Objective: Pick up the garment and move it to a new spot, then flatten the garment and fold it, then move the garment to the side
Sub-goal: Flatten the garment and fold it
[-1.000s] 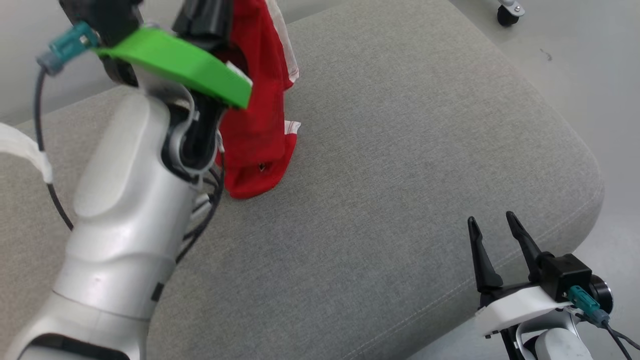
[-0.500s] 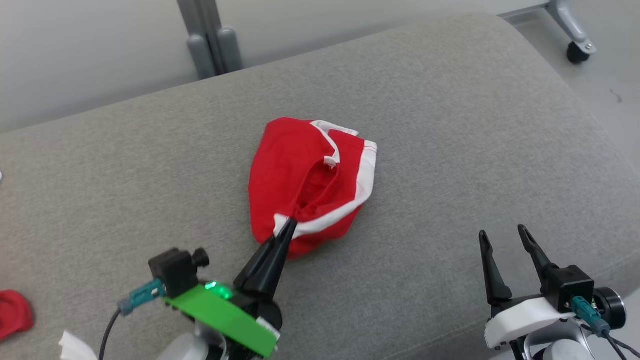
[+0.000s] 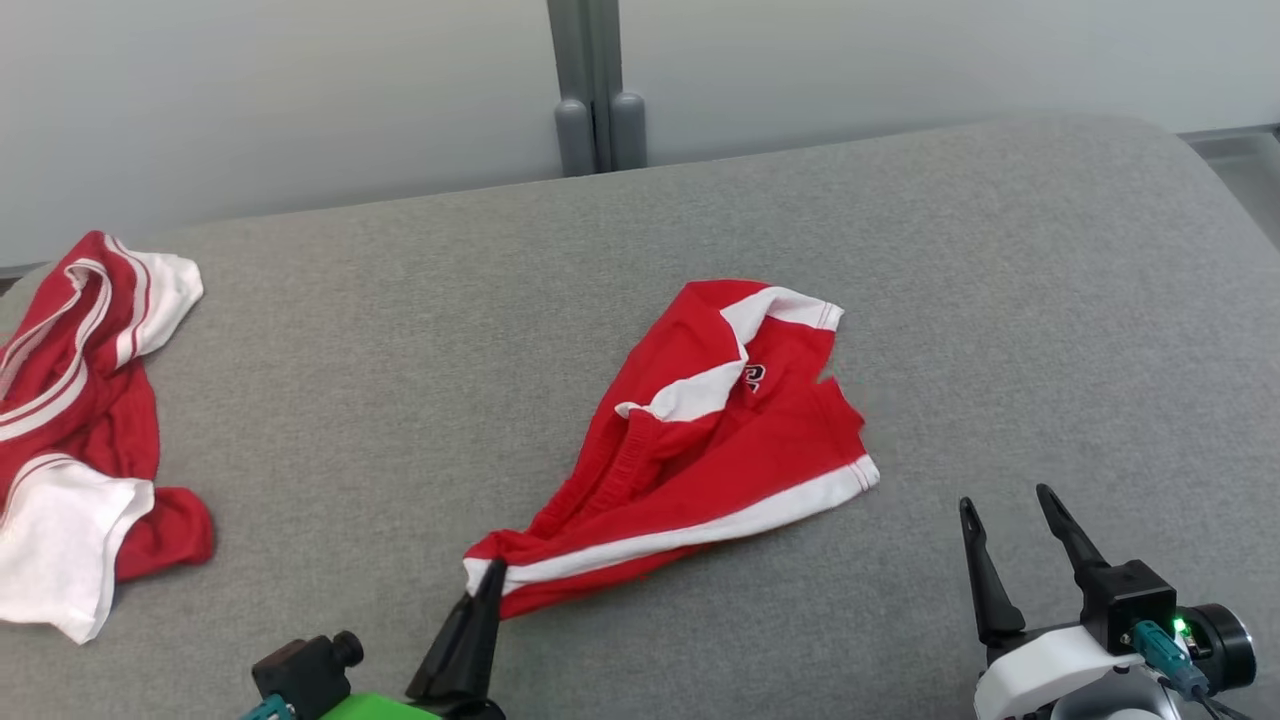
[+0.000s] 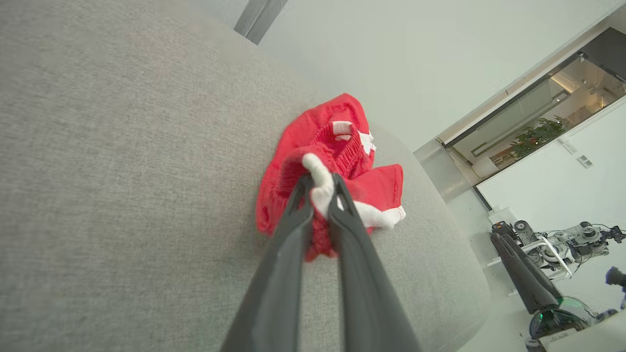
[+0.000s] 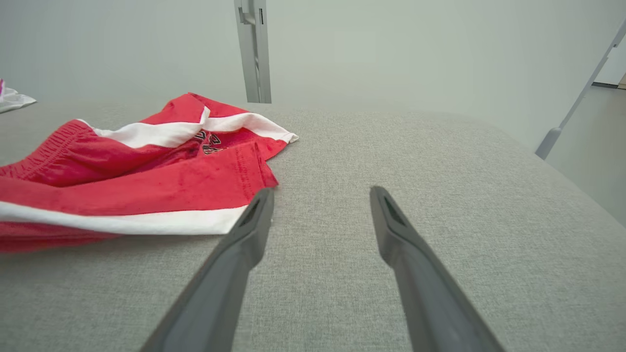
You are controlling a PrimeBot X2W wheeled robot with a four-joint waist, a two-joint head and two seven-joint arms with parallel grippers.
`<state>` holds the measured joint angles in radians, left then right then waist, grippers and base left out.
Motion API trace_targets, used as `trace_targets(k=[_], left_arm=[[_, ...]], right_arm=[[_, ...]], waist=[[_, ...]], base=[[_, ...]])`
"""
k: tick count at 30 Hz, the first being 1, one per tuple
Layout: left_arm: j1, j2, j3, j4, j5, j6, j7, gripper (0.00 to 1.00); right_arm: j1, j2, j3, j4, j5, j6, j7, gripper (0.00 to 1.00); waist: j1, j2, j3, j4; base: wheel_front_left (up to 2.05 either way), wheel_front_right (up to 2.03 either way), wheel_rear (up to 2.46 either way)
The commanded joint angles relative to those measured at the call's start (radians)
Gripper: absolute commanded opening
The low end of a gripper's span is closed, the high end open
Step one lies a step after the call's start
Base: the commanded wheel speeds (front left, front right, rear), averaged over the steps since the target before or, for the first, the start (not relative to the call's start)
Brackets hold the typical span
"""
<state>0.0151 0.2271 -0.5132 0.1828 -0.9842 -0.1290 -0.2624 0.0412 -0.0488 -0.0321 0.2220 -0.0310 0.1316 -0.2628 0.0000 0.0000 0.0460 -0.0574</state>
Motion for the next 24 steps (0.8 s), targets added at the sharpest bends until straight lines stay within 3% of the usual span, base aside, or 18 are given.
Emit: trace_targets(k=[1,4,5,7,8,14,24], left_arm=[[0.018,-0.001,0.033,0.012,0.026,-0.003,-0.003,0.00],[0.029,-0.012,0.064,0.039,0.062,-0.003,-0.003,0.00],[0.030,-0.014,0.073,0.048,0.074,-0.003,-0.002,0.13],[0.032,-0.010,0.074,0.062,0.095,-0.003,-0.002,0.87],[0.032,-0.007,0.074,0.066,0.103,-0.003,-0.002,1.00],[0.047,-0.012,0.147,0.068,0.178,-0.003,-0.002,1.00],[0.140,-0.133,0.436,-0.148,0.517,-0.003,-0.002,1.00]], right_arm=[[0.008,-0.002,0.001,0.001,-0.010,-0.002,-0.003,1.00],[0.006,-0.003,0.006,0.003,-0.010,-0.002,-0.003,1.00],[0.005,-0.003,0.008,0.004,-0.010,-0.002,-0.003,1.00],[0.002,-0.002,0.012,0.005,-0.008,-0.002,-0.003,1.00],[0.001,-0.003,0.013,0.005,-0.007,-0.002,-0.003,1.00],[0.010,-0.003,0.012,0.000,0.002,-0.002,-0.003,1.00],[0.025,-0.003,-0.037,-0.055,-0.009,-0.002,-0.003,1.00]], waist=[[0.0000,0.0000,-0.024,0.036],[0.0000,0.0000,-0.028,0.041],[0.0000,0.0000,-0.028,0.041],[0.0000,0.0000,-0.029,0.041],[0.0000,0.0000,-0.028,0.041],[0.0000,0.0000,-0.033,0.040],[0.0000,0.0000,-0.053,0.064]], base=[[0.00,0.00,0.00],[0.00,0.00,0.00],[0.00,0.00,0.00],[0.00,0.00,0.00],[0.00,0.00,0.00],[0.00,0.00,0.00],[0.00,0.00,0.00]])
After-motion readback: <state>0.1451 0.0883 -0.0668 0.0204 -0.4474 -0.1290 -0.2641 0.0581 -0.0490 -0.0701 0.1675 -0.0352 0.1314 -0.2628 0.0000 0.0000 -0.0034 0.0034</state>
